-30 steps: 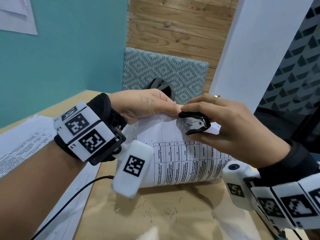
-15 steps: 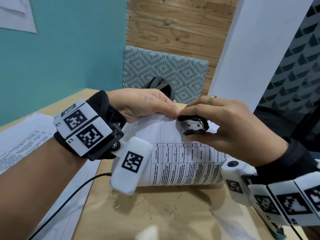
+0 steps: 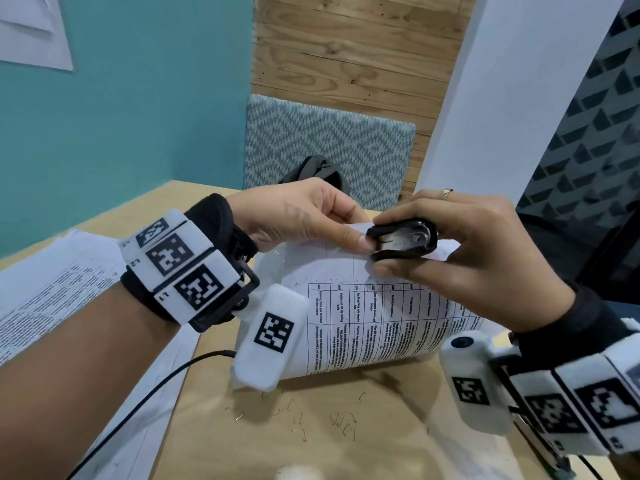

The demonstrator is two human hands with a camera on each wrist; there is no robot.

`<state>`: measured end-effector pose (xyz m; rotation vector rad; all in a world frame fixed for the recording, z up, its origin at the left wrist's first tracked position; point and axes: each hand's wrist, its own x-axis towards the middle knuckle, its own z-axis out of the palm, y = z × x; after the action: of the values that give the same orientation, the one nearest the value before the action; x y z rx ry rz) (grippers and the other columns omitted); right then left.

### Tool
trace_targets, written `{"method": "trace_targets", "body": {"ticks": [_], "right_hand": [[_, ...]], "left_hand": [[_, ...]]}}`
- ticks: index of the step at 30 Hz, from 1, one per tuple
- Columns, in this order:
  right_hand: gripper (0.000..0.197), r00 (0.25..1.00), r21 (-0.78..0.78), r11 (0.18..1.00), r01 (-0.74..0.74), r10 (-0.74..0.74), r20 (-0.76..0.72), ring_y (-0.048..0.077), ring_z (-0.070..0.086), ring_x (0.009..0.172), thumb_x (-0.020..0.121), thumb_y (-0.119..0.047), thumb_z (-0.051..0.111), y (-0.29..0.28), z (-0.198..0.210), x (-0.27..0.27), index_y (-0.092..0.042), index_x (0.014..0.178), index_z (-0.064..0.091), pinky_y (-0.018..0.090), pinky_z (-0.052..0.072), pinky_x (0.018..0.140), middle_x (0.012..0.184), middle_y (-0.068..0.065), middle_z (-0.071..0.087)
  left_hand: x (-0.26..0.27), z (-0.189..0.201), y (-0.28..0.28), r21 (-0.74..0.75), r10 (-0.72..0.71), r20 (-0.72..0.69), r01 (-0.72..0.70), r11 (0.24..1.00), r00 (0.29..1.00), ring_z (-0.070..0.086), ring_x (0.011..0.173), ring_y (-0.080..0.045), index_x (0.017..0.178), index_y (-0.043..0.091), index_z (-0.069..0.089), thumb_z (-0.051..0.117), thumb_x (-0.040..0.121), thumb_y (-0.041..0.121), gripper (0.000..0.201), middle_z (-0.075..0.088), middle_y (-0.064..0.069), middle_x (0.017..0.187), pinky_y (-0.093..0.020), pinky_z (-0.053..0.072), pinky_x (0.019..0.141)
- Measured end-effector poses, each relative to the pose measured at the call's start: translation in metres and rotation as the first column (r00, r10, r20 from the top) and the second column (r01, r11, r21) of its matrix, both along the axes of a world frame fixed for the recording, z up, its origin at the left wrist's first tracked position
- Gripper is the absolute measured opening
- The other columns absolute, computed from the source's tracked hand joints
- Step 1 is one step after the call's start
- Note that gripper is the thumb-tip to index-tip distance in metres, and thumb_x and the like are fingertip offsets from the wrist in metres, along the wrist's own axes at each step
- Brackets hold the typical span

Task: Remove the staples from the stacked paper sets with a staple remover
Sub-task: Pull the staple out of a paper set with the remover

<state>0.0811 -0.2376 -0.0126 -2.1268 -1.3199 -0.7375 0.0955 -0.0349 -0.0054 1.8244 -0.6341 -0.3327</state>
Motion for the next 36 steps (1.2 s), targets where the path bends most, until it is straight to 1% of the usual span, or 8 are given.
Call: {"method": "trace_targets", "body": {"ticks": [4, 10, 18, 20, 24, 27, 32, 36], "right_hand": [[0.038, 0.995, 0.088, 0.996, -0.025, 0.034, -0.094, 0.010, 0.064, 0.076, 0.067, -0.036, 0.075, -0.004, 0.002, 0.001, -0.010, 0.095, 0.070, 0.023, 0.052, 0.067, 0.082, 0.002, 0.068], [0.038, 0.965, 0.188, 0.979, -0.085, 0.128, -0.230, 0.012, 0.067, 0.082, 0.065, -0.033, 0.077, -0.006, 0.002, 0.003, -0.011, 0.095, 0.069, 0.017, 0.049, 0.074, 0.085, 0.003, 0.070], [0.039, 0.952, 0.233, 0.970, -0.071, 0.136, -0.274, 0.014, 0.069, 0.085, 0.064, -0.037, 0.078, -0.008, 0.002, 0.006, -0.013, 0.093, 0.069, 0.026, 0.053, 0.078, 0.088, -0.001, 0.072], [0.038, 0.971, 0.204, 0.979, -0.028, 0.075, -0.226, 0.013, 0.068, 0.084, 0.064, -0.037, 0.077, -0.007, 0.001, 0.006, -0.013, 0.093, 0.070, 0.027, 0.054, 0.076, 0.086, 0.000, 0.072], [0.033, 0.997, 0.071, 0.994, 0.077, -0.078, 0.002, 0.011, 0.064, 0.075, 0.067, -0.028, 0.079, -0.006, -0.001, 0.006, -0.007, 0.091, 0.071, 0.017, 0.051, 0.070, 0.081, 0.003, 0.070], [0.032, 0.994, 0.051, 0.994, 0.100, -0.102, 0.033, 0.012, 0.063, 0.071, 0.066, -0.026, 0.078, -0.004, -0.003, 0.006, -0.006, 0.089, 0.072, 0.019, 0.052, 0.068, 0.078, 0.004, 0.069], [0.027, 0.989, 0.097, 0.986, 0.134, -0.139, 0.043, 0.012, 0.064, 0.072, 0.068, -0.024, 0.077, -0.011, 0.006, 0.001, -0.006, 0.088, 0.072, 0.025, 0.055, 0.070, 0.078, 0.003, 0.069], [0.028, 0.986, 0.015, 0.988, 0.151, -0.151, 0.073, 0.012, 0.061, 0.073, 0.068, -0.025, 0.076, -0.011, 0.010, -0.003, -0.006, 0.088, 0.072, 0.025, 0.053, 0.068, 0.077, 0.000, 0.068]], "left_hand": [[0.003, -0.003, -0.003, -0.091, 0.008, 0.092, 0.000, 0.996, 0.996, 0.060, 0.064, -0.002, 0.066, 0.016, 0.074, 0.071, 0.065, 0.014, 0.004, 0.067, 0.005, 0.065, -0.012, 0.046, 0.064], [0.004, -0.007, -0.002, -0.162, -0.018, 0.124, 0.039, 0.986, 0.992, 0.064, 0.063, -0.004, 0.067, 0.015, 0.075, 0.066, 0.068, 0.010, 0.010, 0.070, 0.004, 0.066, -0.013, 0.049, 0.062], [0.001, -0.006, -0.006, -0.097, 0.017, 0.214, 0.004, 0.995, 0.977, 0.058, 0.061, -0.004, 0.075, 0.011, 0.068, 0.071, 0.075, 0.010, 0.003, 0.065, 0.005, 0.066, -0.012, 0.045, 0.058], [0.002, -0.007, -0.011, -0.083, 0.079, 0.249, -0.061, 0.995, 0.965, 0.053, 0.062, -0.006, 0.071, 0.012, 0.066, 0.068, 0.075, 0.015, 0.005, 0.061, 0.002, 0.065, -0.014, 0.042, 0.058], [0.002, -0.008, -0.017, -0.021, 0.185, 0.293, -0.187, 0.982, 0.938, 0.042, 0.055, -0.003, 0.066, 0.010, 0.061, 0.070, 0.081, 0.012, 0.017, 0.050, 0.004, 0.057, -0.009, 0.033, 0.052], [0.001, -0.006, -0.017, 0.038, 0.196, 0.289, -0.216, 0.976, 0.937, 0.040, 0.052, -0.002, 0.065, 0.010, 0.062, 0.068, 0.082, 0.012, 0.017, 0.049, 0.004, 0.055, -0.009, 0.032, 0.050], [0.004, -0.003, -0.004, 0.096, 0.251, 0.310, -0.293, 0.951, 0.917, 0.039, 0.057, -0.017, 0.066, 0.005, 0.066, 0.070, 0.073, 0.021, 0.018, 0.053, -0.005, 0.060, -0.026, 0.030, 0.054], [0.005, -0.002, -0.010, 0.120, 0.212, 0.298, -0.257, 0.959, 0.931, 0.041, 0.052, -0.006, 0.066, 0.010, 0.063, 0.067, 0.078, 0.016, 0.014, 0.052, 0.006, 0.056, -0.013, 0.032, 0.050]]}}
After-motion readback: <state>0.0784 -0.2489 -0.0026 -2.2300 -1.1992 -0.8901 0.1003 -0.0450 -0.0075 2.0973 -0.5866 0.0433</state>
